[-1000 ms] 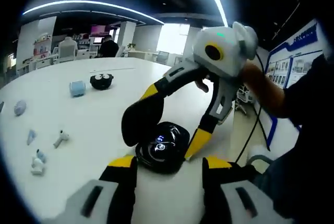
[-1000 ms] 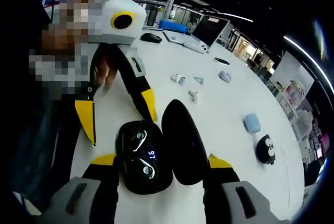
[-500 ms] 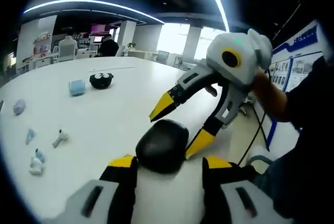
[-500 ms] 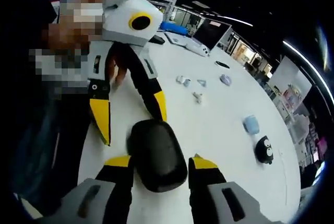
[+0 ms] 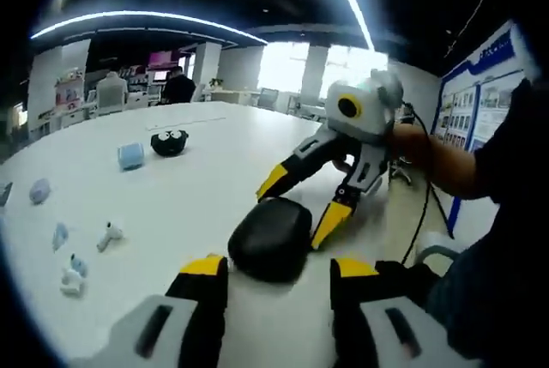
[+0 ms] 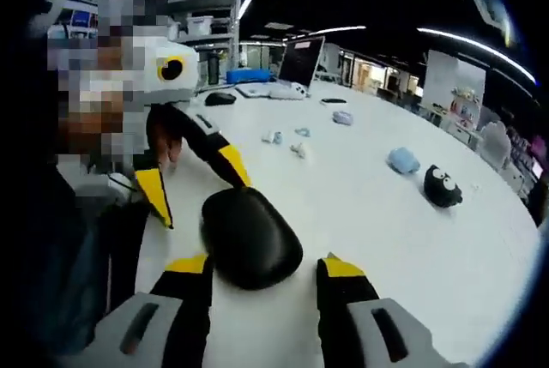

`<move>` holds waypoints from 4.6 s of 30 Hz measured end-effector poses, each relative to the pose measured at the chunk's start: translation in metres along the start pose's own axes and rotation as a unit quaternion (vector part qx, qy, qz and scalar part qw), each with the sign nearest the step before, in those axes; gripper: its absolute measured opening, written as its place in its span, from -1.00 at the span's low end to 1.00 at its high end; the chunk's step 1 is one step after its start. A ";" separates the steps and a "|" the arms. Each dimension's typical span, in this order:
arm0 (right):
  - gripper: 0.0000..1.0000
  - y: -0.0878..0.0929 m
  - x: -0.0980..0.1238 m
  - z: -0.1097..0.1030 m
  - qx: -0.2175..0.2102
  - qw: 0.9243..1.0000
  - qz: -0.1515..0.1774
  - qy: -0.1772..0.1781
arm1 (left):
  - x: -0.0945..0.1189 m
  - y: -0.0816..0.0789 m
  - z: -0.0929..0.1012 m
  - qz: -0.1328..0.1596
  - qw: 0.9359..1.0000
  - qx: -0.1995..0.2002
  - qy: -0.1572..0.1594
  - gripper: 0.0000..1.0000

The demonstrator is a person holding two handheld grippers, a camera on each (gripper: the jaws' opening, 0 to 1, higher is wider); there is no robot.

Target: Pick up the earbuds from the table and place the earbuds into the earbud case

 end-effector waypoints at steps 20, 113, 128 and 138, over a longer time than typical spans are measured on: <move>-0.23 0.002 -0.004 -0.003 0.001 0.999 0.049 -0.006 | -0.015 -0.001 -0.006 -0.011 0.999 -0.040 -0.008 -0.23; -0.19 -0.121 -0.074 0.140 -0.007 0.989 0.028 0.147 | 0.080 -0.049 -0.213 0.028 0.998 0.015 -0.060 0.11; -0.22 -0.057 0.031 0.090 -0.061 0.977 0.086 0.183 | 0.080 -0.027 -0.096 0.123 0.988 0.038 -0.087 0.23; -0.25 -0.027 0.064 0.083 -0.113 0.967 0.104 0.202 | 0.077 -0.003 -0.044 0.127 0.984 0.062 -0.106 0.23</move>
Point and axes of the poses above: the point that each gripper's makers call its tool centre point, and the gripper's own axes: x roughly backward along the fingers, z roughly to its right, y roughly out of its underside, the point moved 9 cm from there along x, roughly backward along the fingers, and after that the axes turned 13 degrees about y, right-handed, at the moved point
